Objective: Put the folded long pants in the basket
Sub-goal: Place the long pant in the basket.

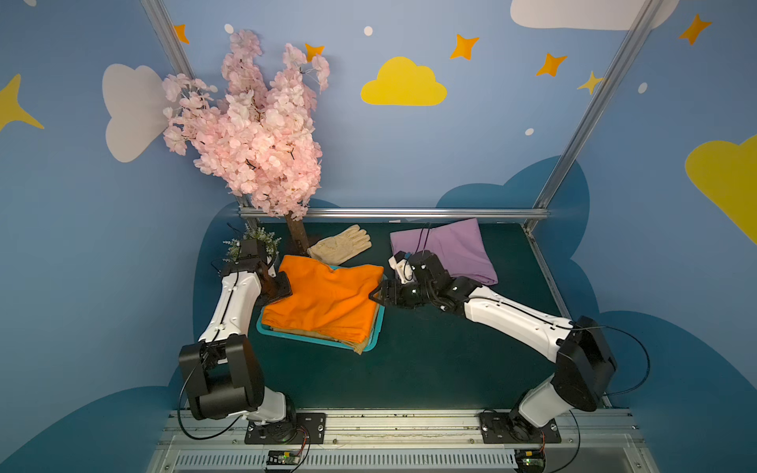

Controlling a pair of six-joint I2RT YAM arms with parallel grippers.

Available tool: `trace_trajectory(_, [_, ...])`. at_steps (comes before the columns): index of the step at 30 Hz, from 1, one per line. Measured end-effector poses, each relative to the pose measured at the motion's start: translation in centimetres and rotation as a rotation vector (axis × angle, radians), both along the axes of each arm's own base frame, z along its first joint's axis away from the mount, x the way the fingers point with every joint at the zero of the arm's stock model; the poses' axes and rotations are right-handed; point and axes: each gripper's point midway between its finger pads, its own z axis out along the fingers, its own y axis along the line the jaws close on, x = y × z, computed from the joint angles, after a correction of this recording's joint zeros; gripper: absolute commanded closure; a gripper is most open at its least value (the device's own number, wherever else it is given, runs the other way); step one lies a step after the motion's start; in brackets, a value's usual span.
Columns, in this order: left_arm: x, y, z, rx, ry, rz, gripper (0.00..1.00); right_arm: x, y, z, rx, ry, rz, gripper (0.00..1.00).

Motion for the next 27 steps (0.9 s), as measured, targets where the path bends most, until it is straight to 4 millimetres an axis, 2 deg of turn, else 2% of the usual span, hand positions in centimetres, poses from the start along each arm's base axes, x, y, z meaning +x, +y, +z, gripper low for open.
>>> trace_trajectory(3, [0.0, 0.1, -0.1, 0.006, 0.002, 0.002, 0.47, -2.8, 1.6, -1.7, -0.009, 0.071, 0.047, 0.29])
trace_trajectory(6, [-0.1, 0.2, -0.1, 0.009, 0.004, 0.004, 0.47, -5.0, 3.1, -1.8, 0.013, 0.113, 0.086, 0.36])
trace_trajectory(8, [-0.1, 0.2, -0.1, 0.011, 0.005, 0.004, 0.48, -5.9, 3.8, -1.6, 0.029, 0.121, 0.102, 0.48])
trace_trajectory(11, [-0.1, 0.2, -0.2, 0.013, 0.007, 0.005, 0.48, -6.5, 4.6, -1.7, 0.045, 0.160, 0.108, 0.71])
trace_trajectory(14, [-0.2, 0.2, -0.2, 0.015, 0.007, 0.006, 0.47, -6.6, 5.1, -2.4, 0.044, 0.210, 0.099, 0.96])
trace_trajectory(15, [-0.2, 0.3, -0.2, 0.016, 0.006, 0.006, 0.47, -6.7, 5.1, -2.5, 0.046, 0.227, 0.092, 1.00])
trace_trajectory(23, [-0.4, 0.6, -0.2, 0.035, 0.013, 0.013, 0.47, -7.1, 5.6, -1.2, 0.115, 0.335, 0.052, 1.00])
trace_trajectory(27, [-0.6, 0.8, -0.3, 0.045, 0.023, 0.018, 0.46, -7.3, 4.8, -2.5, 0.103, 0.364, 0.040, 1.00])
